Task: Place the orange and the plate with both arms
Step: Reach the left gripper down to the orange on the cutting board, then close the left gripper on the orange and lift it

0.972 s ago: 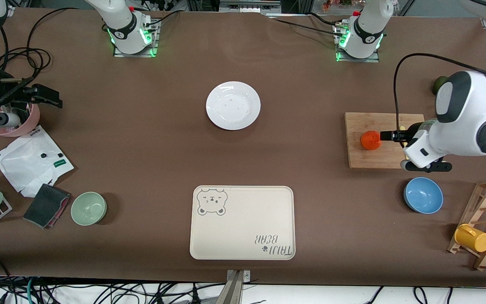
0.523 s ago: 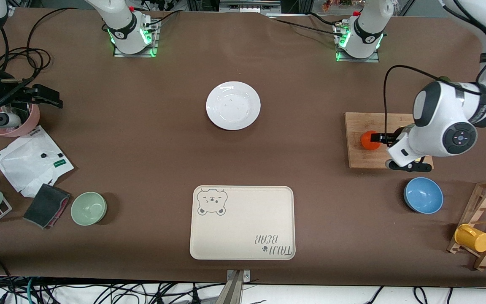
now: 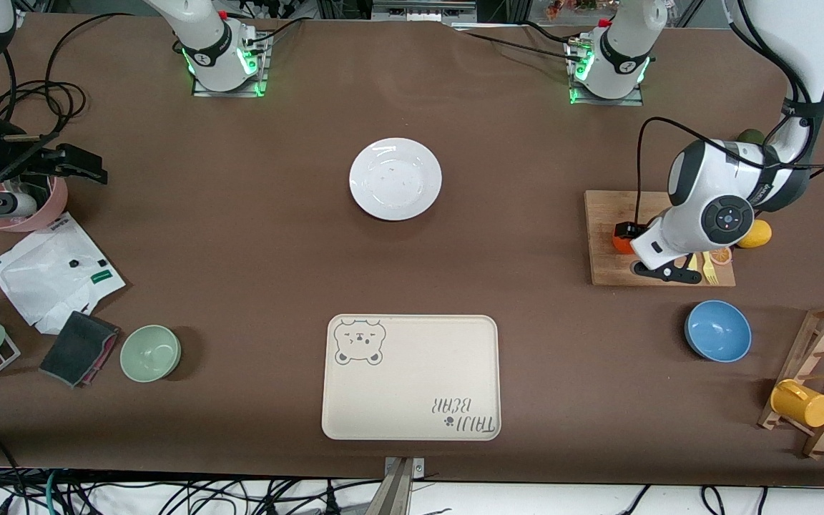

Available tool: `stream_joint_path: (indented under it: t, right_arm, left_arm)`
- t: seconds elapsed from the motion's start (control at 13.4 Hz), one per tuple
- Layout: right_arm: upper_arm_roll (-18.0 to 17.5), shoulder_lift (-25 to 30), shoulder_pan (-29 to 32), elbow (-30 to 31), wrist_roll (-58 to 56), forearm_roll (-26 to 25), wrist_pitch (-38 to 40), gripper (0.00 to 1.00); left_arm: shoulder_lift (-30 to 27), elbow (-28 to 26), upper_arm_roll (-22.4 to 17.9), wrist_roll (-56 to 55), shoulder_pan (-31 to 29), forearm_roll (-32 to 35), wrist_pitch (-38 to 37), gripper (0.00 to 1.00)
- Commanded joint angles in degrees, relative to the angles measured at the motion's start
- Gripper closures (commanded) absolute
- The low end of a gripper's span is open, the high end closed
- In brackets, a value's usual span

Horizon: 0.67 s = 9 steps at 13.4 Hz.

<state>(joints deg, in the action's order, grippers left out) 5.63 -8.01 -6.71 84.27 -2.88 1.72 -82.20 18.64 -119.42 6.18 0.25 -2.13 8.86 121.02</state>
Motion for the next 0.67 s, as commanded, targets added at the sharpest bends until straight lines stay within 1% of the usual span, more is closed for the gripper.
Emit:
stream_joint_path:
  t: [0.0,0.22,0.6]
  right_arm:
    - [-0.26,0.71,0.29,0.90,-0.81,-0.31,-0.68,0.00]
    - [-0.26,0.63,0.29,1.07,-0.81,-0.31,-0.77,0.00]
    - [-0.26,0.63,0.29,1.16,-0.81,-0.31,-1.03,0.00]
  left_arm:
    - [-2.55,-6.16,0.15,1.07,-0.50,1.42,6.39,0.00]
    - [-2.47,-7.84,0.15,1.16,-1.03,1.42,9.31,0.00]
    - [0.17,-8.64,0.15,1.07,-1.74,1.33,12.92,0.00]
